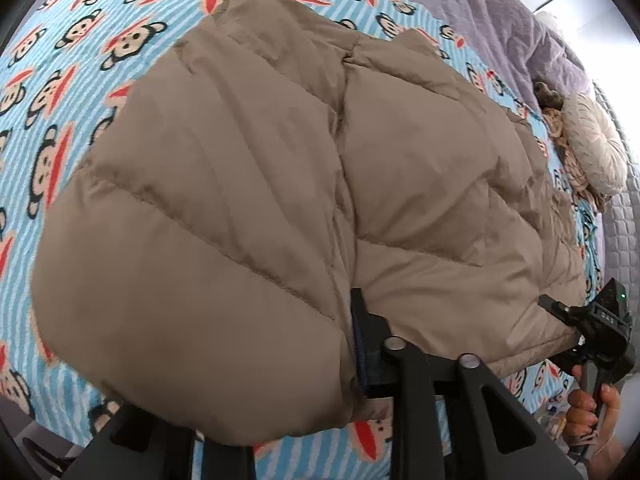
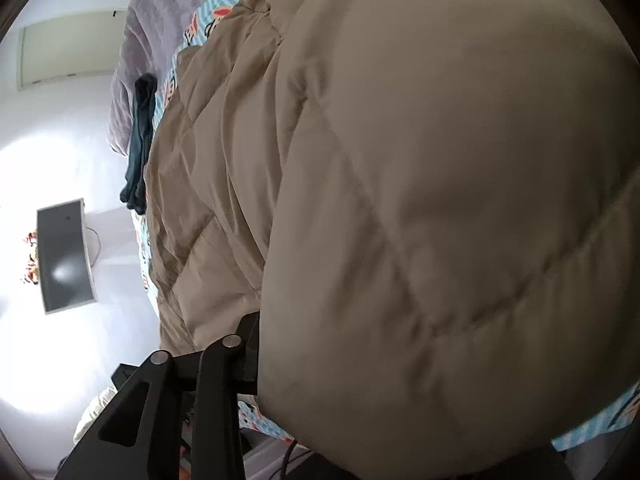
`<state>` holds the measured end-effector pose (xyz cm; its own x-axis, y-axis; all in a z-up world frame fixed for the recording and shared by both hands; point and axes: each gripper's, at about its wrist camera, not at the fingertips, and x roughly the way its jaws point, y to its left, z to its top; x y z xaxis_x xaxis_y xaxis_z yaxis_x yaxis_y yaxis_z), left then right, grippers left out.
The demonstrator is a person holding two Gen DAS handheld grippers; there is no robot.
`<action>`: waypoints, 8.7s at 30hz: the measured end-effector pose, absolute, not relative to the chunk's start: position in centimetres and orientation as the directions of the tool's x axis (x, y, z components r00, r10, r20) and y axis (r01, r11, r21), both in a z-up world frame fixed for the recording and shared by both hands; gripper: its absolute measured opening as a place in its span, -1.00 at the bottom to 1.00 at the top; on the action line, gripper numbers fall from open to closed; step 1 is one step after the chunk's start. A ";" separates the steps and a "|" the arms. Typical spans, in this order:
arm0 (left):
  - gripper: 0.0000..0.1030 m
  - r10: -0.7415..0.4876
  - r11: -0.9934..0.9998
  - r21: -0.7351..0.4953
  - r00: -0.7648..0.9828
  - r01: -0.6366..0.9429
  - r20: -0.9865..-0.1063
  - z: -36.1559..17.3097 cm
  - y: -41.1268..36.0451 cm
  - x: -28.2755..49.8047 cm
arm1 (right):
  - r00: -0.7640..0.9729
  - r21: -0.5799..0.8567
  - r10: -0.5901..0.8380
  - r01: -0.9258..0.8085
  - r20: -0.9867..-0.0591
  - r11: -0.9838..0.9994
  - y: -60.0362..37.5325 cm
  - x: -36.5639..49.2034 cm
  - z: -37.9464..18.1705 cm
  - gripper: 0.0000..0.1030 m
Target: Fold large clothes
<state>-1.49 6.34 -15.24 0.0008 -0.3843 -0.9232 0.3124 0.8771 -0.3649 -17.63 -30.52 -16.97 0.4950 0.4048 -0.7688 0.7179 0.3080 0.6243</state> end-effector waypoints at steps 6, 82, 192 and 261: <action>0.09 -0.320 0.899 -0.305 -0.004 0.315 -0.947 -14.7 7.0 -1.8 | 0.444 0.581 0.396 0.732 -0.803 0.356 -30.0 -17.8 -16.7 0.06; 0.99 -0.184 0.927 -0.122 0.147 0.356 -0.972 -13.2 9.2 6.0 | 0.196 0.127 0.016 0.568 -0.980 0.813 -27.1 -10.6 -9.0 0.10; 0.69 -0.401 0.599 -0.219 0.052 0.771 -0.915 -4.7 -26.9 -3.9 | 0.620 0.619 0.089 0.743 -0.780 0.255 -32.9 -32.0 -14.0 -0.47; 1.00 -0.251 0.885 -0.197 0.076 0.422 -0.965 -10.6 -13.0 -10.4 | 0.223 0.291 0.203 0.504 -0.953 0.813 -39.9 -24.2 -13.2 -0.11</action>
